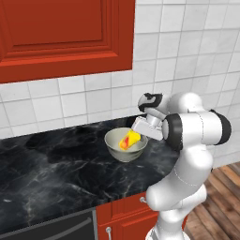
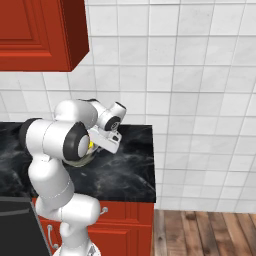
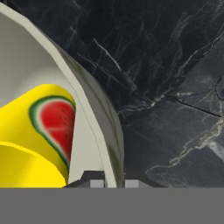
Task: Place the cup inside the bowl on the dining table and move the bowl to any counter.
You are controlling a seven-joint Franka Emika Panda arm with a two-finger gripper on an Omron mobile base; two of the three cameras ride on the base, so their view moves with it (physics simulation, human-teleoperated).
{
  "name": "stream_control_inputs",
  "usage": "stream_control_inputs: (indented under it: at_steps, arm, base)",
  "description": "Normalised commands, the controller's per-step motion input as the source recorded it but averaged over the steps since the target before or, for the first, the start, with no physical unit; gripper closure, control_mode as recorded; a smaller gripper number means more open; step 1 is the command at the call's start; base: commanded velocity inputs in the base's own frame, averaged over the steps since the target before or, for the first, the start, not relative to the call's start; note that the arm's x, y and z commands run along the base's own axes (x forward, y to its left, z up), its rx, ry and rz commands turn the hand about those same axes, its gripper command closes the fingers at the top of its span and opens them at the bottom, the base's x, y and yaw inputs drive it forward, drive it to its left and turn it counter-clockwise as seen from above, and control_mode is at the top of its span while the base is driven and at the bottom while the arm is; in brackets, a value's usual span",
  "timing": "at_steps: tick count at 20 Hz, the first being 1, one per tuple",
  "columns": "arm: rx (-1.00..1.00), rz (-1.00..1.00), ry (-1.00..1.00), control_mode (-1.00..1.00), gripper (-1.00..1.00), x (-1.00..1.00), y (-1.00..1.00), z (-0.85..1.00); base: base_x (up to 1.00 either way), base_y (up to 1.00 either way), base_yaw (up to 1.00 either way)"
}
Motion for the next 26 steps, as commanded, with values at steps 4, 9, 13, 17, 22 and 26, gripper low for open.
stream_control_inputs:
  at_steps: [4,9,13,17,22,26]
  arm:
    - [0.0,0.0,0.0,-1.0,1.0,0.0,0.07,-0.13]
    - [0.0,0.0,0.0,-1.0,1.0,0.0,0.07,-0.08]
    - [0.0,0.0,0.0,-1.0,1.0,0.0,0.0,0.0]
    - [0.0,0.0,0.0,-1.0,1.0,0.0,0.0,0.0]
    - [0.0,0.0,0.0,-1.0,-1.0,0.0,0.0,0.0]
    - [0.0,0.0,0.0,-1.0,-1.0,0.0,0.0,0.0]
  base:
    - [0.0,0.0,0.0]
    - [0.0,0.0,0.0]
    - [0.0,0.0,0.0]
    - [0.0,0.0,0.0]
    - [0.0,0.0,0.0]
    - [0.0,0.0,0.0]
